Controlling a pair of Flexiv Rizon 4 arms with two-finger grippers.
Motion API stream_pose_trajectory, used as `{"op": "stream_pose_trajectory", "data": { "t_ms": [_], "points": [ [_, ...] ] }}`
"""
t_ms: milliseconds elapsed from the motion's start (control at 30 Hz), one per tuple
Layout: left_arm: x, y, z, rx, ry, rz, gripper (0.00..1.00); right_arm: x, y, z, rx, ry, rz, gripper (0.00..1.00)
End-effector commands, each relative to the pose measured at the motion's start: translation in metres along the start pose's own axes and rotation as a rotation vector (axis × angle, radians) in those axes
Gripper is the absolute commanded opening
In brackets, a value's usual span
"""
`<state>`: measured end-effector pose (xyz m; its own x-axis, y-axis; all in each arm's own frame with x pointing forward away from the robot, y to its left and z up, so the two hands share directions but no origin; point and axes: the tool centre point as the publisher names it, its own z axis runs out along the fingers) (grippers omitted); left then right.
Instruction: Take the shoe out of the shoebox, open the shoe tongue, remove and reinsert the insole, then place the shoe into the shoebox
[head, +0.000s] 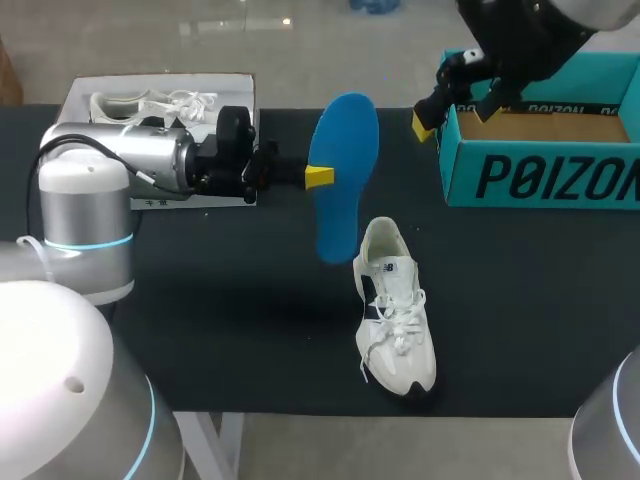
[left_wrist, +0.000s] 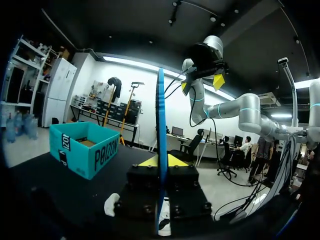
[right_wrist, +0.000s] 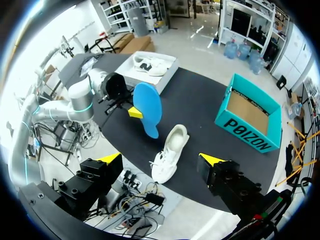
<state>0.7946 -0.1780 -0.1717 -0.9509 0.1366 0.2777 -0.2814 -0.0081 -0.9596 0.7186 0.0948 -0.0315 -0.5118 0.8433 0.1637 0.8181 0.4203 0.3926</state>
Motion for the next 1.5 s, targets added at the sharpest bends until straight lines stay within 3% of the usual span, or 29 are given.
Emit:
{"op": "stream_pose_trajectory", "data": {
  "t_ms": [33,200,500,667,833,1033,1500],
  "points": [
    [0.0,0.0,0.001,-0.001,-0.002,0.001,0.0,0.0,0.002,0.001,0.003,0.0,0.001,1.0],
    [0.021,-0.001,0.003,0.087,0.119,0.305,0.0,0.0,0.002,0.001,0.003,0.0,0.001,1.0],
    [0.035,0.002,-0.017,0.077,0.153,0.628,0.0,0.0,0.002,0.001,0.003,0.0,0.001,1.0],
    [0.039,0.005,-0.016,0.036,0.159,0.725,0.0,0.0,0.002,0.001,0.003,0.0,0.001,1.0],
    [0.041,0.013,-0.013,0.032,0.152,0.784,0.0,0.0,0.002,0.001,0.003,0.0,0.001,1.0],
    [0.042,0.016,-0.003,-0.036,0.112,0.744,0.0,0.0,0.002,0.001,0.003,0.0,0.001,1.0],
    [0.042,0.016,-0.003,-0.036,0.112,0.744,0.0,0.0,0.002,0.001,0.003,0.0,0.001,1.0]
  ]
}}
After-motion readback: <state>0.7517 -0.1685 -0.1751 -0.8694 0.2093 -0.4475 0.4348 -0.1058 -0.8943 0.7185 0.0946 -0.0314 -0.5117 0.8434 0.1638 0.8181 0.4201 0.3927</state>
